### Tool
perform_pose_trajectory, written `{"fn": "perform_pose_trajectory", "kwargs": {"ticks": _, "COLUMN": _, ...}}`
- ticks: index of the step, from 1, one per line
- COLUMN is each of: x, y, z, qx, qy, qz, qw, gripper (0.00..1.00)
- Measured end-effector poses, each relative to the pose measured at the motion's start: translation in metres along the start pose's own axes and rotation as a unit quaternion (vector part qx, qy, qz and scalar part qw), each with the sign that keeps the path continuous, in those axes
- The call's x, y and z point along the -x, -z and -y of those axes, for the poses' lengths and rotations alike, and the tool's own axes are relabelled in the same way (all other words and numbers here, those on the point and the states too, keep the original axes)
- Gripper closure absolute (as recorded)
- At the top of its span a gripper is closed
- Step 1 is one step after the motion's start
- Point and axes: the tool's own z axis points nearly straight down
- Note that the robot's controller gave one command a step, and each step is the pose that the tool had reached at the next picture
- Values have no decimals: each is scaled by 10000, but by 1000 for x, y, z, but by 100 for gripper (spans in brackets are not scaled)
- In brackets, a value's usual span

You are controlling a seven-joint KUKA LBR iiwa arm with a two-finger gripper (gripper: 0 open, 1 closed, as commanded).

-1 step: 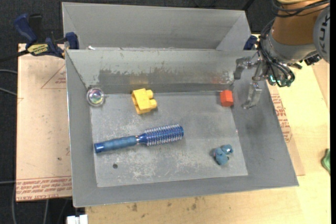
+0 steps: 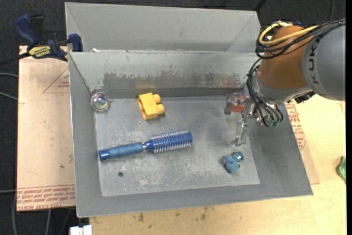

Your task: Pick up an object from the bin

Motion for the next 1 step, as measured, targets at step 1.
{"fn": "perform_pose_trajectory", "kwargs": {"ticks": 1, "x": -62, "y": -26, "z": 2, "qx": -13, "qy": 40, "qz": 16, "qw": 10000, "gripper": 0}}
